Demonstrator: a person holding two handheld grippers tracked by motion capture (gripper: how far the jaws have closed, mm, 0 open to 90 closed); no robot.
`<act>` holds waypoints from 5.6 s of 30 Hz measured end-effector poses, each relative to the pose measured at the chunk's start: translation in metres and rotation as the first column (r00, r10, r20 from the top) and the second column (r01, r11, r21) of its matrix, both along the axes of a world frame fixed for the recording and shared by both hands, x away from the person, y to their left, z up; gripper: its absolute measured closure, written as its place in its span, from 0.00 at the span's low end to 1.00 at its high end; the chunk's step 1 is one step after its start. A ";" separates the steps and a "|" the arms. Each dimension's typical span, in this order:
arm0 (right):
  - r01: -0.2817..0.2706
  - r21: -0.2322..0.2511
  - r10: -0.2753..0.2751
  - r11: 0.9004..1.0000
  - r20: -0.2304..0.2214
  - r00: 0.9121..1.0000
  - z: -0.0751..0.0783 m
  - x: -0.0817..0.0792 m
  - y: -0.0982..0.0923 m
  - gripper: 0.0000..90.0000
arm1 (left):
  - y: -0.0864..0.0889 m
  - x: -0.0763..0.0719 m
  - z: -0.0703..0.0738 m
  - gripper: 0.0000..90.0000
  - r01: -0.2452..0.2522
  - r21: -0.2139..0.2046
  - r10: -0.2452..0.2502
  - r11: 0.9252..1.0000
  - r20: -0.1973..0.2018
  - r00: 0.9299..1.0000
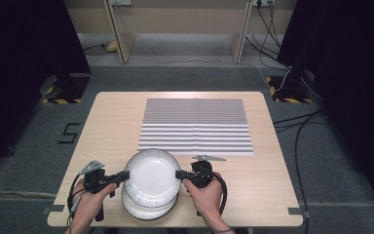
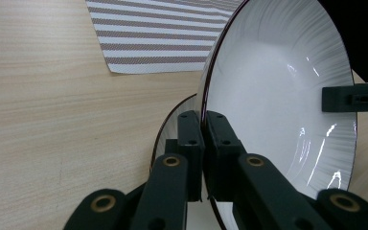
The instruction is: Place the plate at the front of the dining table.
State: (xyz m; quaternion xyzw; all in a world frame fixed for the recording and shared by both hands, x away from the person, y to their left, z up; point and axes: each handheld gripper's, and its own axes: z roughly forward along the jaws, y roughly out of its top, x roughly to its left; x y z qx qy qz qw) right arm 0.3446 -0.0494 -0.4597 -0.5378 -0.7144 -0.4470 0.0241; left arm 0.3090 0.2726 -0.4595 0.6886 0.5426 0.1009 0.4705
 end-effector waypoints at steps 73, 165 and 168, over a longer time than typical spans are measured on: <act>0.081 0.006 -0.081 0.997 0.132 0.988 0.025 0.019 -0.015 0.95 | -0.022 0.036 0.022 0.94 0.007 0.026 -0.010 1.000 0.122 0.992; 0.154 0.023 -0.155 0.988 0.184 0.971 0.038 0.033 -0.035 0.95 | -0.047 0.064 0.034 0.94 0.013 0.035 -0.018 0.999 0.166 0.986; 0.155 0.023 -0.156 0.988 0.187 0.970 0.038 0.034 -0.036 0.95 | -0.049 0.065 0.035 0.94 0.013 0.035 -0.019 0.999 0.169 0.985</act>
